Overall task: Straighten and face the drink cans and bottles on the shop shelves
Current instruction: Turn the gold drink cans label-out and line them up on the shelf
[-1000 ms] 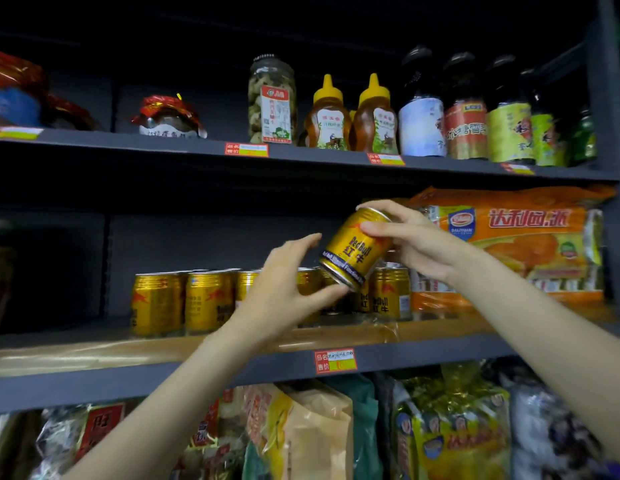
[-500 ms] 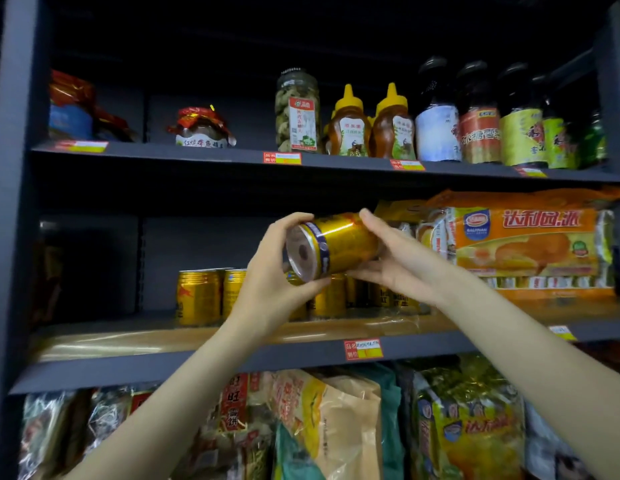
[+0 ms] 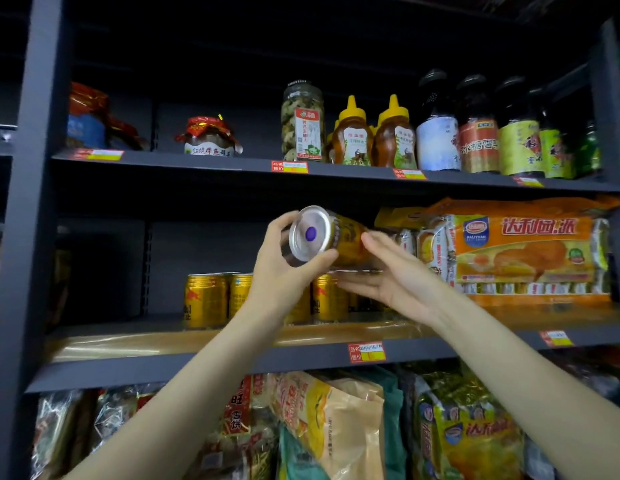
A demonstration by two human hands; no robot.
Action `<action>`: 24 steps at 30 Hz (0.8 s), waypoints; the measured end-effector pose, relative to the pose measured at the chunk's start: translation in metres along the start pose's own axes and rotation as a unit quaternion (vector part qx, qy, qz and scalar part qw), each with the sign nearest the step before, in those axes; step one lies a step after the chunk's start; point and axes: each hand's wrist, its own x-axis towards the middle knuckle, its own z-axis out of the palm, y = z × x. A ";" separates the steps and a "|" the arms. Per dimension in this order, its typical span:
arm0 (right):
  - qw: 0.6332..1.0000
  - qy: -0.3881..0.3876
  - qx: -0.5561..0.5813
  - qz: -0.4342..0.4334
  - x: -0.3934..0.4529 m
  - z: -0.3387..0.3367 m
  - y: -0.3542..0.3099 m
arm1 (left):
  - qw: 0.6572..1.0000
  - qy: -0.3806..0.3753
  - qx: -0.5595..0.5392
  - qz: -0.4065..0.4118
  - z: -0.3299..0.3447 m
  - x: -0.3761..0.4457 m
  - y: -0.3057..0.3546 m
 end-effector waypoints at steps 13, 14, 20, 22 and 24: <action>0.956 0.077 -0.201 -0.198 0.005 0.001 0.014 | 0.926 -0.072 -0.259 -0.267 -0.006 -0.003 -0.009; 0.952 0.065 -0.210 -0.212 0.004 0.001 0.016 | 0.910 -0.072 -0.285 -0.292 -0.006 -0.004 -0.012; 0.992 0.022 -0.074 -0.105 0.004 -0.004 0.014 | 0.985 -0.019 -0.104 -0.134 -0.007 -0.007 -0.022; 0.998 0.043 -0.023 -0.026 0.005 -0.006 0.009 | 0.998 -0.016 0.054 -0.004 -0.010 -0.002 -0.017; 0.997 0.060 0.028 0.037 0.004 -0.008 0.008 | 0.989 -0.046 0.110 0.088 -0.010 0.002 -0.012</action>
